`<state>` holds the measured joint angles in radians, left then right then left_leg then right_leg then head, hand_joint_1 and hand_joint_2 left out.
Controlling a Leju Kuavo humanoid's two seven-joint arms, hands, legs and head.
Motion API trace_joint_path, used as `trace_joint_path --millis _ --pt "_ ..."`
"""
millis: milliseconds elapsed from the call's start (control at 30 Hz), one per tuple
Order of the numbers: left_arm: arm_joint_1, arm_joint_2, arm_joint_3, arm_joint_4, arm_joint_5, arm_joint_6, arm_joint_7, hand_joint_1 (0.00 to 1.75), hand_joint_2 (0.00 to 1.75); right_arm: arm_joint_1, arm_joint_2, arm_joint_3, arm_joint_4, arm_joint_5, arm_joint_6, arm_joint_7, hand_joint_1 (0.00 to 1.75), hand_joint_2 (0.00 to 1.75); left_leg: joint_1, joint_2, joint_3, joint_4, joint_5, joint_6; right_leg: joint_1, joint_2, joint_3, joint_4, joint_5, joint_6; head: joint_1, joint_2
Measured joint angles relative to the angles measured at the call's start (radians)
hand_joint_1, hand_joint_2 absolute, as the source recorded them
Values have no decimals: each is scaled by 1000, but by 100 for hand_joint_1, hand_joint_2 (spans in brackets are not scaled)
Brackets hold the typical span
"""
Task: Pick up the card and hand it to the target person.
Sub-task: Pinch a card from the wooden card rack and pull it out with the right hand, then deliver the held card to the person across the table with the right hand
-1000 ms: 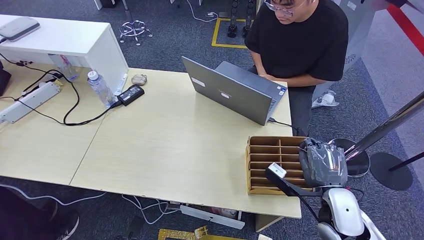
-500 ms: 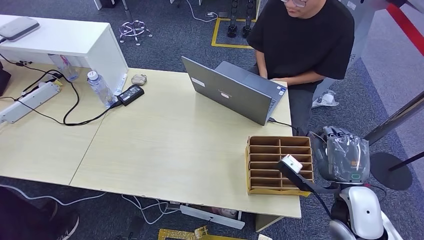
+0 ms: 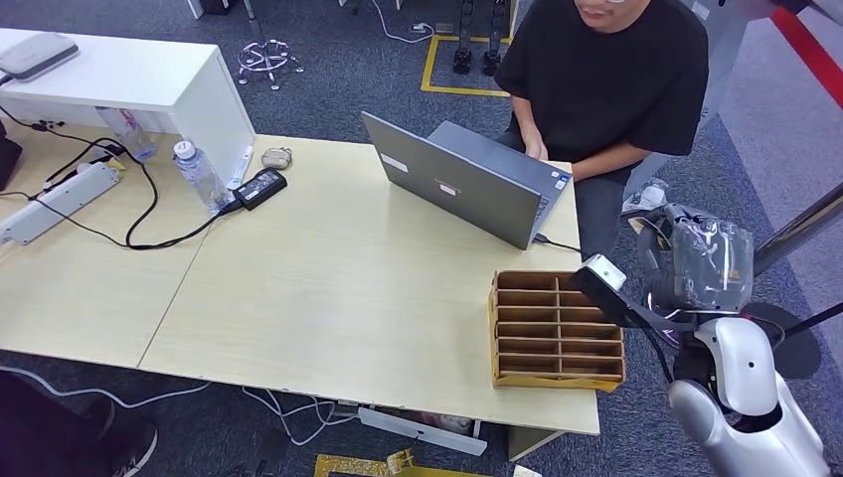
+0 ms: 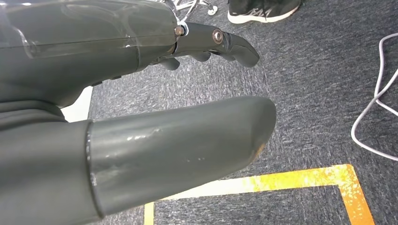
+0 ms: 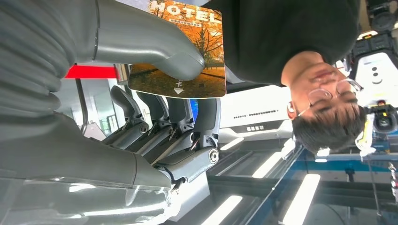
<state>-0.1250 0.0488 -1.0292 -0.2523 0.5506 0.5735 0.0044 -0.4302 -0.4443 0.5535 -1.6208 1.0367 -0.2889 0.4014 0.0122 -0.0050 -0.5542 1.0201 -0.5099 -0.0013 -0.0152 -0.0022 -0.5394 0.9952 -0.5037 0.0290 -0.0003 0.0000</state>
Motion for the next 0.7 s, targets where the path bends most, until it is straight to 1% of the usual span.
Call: trace_joint_path --millis 500,700 --pt "0 0 0 0 0 -1 -2 0 0 -21 17 0 72 -3 -1 -5 146 175 0 0 0 0 0 0 0 0 0 0 0 0 0 0" --pt "0 0 0 0 -12 -8 -2 0 0 -62 29 7 131 -50 -7 -23 149 175 0 0 -1 0 0 0 0 0 -1 0 0 0 0 0"
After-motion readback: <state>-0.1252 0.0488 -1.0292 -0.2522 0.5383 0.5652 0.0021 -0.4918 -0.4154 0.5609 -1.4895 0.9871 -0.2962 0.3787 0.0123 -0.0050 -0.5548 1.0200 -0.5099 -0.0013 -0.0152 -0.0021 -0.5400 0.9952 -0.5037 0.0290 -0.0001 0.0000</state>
